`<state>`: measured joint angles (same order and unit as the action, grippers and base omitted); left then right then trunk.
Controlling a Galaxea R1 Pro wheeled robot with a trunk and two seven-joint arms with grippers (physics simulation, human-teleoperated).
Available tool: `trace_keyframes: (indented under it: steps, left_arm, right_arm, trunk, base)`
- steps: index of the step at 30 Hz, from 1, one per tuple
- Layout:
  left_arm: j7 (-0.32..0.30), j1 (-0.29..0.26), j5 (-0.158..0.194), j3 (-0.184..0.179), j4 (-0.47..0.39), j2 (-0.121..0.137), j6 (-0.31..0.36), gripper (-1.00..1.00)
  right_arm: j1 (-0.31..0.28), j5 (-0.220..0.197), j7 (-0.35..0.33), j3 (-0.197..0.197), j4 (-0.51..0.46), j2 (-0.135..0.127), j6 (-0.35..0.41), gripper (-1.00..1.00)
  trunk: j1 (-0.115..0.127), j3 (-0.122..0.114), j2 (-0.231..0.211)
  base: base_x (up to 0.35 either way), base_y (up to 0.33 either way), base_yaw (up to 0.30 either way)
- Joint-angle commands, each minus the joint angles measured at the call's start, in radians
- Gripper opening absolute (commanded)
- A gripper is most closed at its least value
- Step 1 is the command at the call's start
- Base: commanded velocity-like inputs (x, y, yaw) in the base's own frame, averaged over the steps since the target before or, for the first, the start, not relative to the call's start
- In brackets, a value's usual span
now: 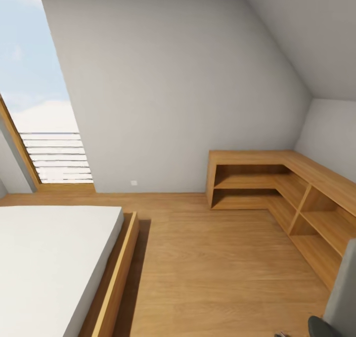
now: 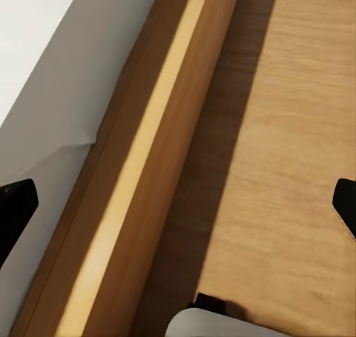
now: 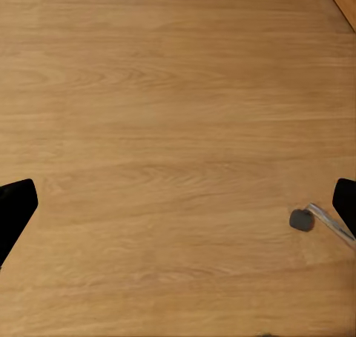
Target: In the bedroom, organize the workspace by keeping the computer under the desk, ensuring the monitor is on the desk, placing the keyboard on the desk next to the monitor, placing the mouse on the desk next to the keyboard, moving the folder from the swivel chair onto the desk next to the mouse, stacking the notebook on top of the folder with the pen on top of the notebook, and positioning the swivel chair next to the desk.
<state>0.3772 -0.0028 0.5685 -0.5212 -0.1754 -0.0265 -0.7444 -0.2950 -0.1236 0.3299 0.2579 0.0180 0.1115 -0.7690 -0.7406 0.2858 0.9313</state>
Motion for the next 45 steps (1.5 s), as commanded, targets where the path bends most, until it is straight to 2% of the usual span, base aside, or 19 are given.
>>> trace_keyframes:
  steps: [1, 34, 45]
  left_arm:
    - [0.009, 0.000, 0.002, -0.008, -0.001, 0.000, -0.001, 1.00]
    - [0.009, 0.000, 0.003, -0.008, 0.001, 0.002, -0.001, 1.00]
    - [0.009, 0.000, 0.003, -0.008, 0.001, 0.002, -0.001, 1.00]
  right_arm:
    - [-0.001, -0.010, 0.001, 0.009, 0.002, 0.000, -0.004, 1.00]
    - [-0.001, -0.010, 0.000, 0.009, 0.002, 0.000, -0.006, 1.00]
    - [-0.001, -0.010, 0.000, 0.009, 0.002, 0.000, -0.006, 1.00]
  trunk:
    - [-0.001, 0.001, 0.001]
    - [-0.001, 0.001, 0.001]
    - [-0.001, -0.004, 0.001]
  base:
    - [0.323, 0.000, 0.000]
    - [0.322, 0.000, -0.001]
    - [0.322, 0.000, -0.155]
